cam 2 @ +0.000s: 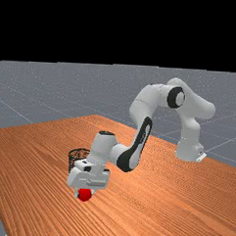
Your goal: Put the ball into the container
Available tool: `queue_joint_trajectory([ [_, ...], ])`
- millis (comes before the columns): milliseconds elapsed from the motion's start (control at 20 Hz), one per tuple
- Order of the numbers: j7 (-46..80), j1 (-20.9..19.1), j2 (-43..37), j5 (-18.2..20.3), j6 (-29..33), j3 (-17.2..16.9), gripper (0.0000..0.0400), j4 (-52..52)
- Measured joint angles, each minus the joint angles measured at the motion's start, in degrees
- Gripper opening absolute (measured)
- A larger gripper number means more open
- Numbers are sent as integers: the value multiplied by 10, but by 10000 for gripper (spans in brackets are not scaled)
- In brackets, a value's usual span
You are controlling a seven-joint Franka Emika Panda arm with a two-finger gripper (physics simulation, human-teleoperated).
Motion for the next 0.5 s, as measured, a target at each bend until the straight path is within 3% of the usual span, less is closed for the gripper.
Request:
queue_joint_trajectory([
  [50,0,0,0,0,0,0,280,0],
  [100,-10,-5,-71,-1,-63,4,280,-107],
  [150,-14,-8,-71,-1,-63,6,280,-107],
  [200,-6,-6,-113,-1,-143,1,280,-151],
  [300,-6,-7,-215,-1,-49,0,280,-356],
  [350,-7,-8,-224,-1,94,1,280,-423],
  [500,-7,-8,-245,-1,90,1,280,-433],
])
